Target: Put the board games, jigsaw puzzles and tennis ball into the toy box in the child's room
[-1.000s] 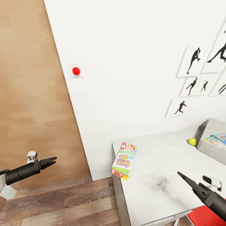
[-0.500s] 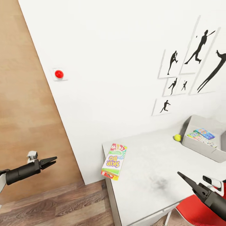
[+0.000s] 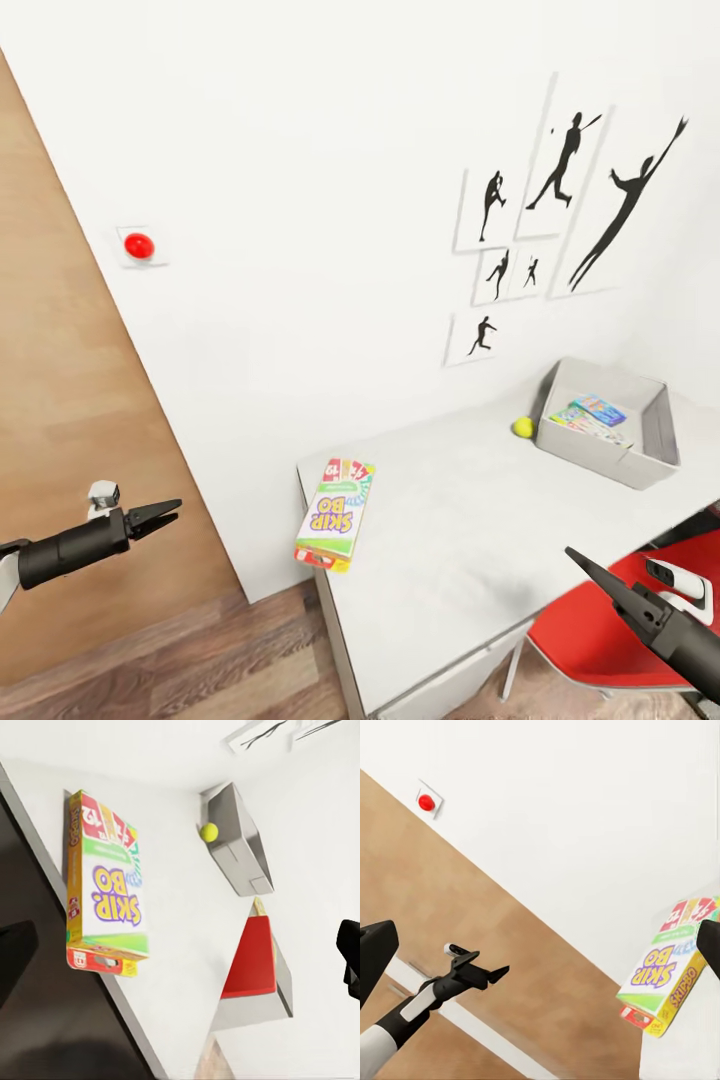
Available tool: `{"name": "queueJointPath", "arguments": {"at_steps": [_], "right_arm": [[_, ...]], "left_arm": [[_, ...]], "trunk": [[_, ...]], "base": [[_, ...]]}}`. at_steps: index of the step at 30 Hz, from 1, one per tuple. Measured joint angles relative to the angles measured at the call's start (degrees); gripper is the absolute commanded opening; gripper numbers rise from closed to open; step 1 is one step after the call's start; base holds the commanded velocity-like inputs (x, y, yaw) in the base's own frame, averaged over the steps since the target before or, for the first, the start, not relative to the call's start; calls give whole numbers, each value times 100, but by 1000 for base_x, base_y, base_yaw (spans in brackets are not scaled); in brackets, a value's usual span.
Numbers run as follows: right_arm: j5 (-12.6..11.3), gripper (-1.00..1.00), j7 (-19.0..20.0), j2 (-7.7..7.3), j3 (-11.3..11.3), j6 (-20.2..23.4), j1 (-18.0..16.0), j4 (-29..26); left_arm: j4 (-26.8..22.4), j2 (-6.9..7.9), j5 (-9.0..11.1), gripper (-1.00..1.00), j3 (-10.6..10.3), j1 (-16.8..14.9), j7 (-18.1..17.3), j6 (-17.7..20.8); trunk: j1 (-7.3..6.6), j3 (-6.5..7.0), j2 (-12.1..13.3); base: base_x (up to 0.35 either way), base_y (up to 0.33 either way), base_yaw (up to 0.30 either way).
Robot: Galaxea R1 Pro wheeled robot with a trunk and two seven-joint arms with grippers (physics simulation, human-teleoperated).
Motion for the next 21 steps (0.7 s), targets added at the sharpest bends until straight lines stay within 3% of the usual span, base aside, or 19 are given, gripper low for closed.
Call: {"name": "queueJointPath", "arguments": {"at_steps": [8, 21], "right_arm": [[4, 100, -8, 0, 0, 0, -1, 0], [8, 100, -31, 4, 2, 1, -1, 0]], "left_arm": [[-1, 3, -1, 100, 1, 1, 3, 0], [19, 4, 21, 100, 32, -6, 64, 40]], "trunk": [[0, 39, 0], [0, 49, 0]], "base": [[-6, 0, -155], [-1, 0, -23]]}}
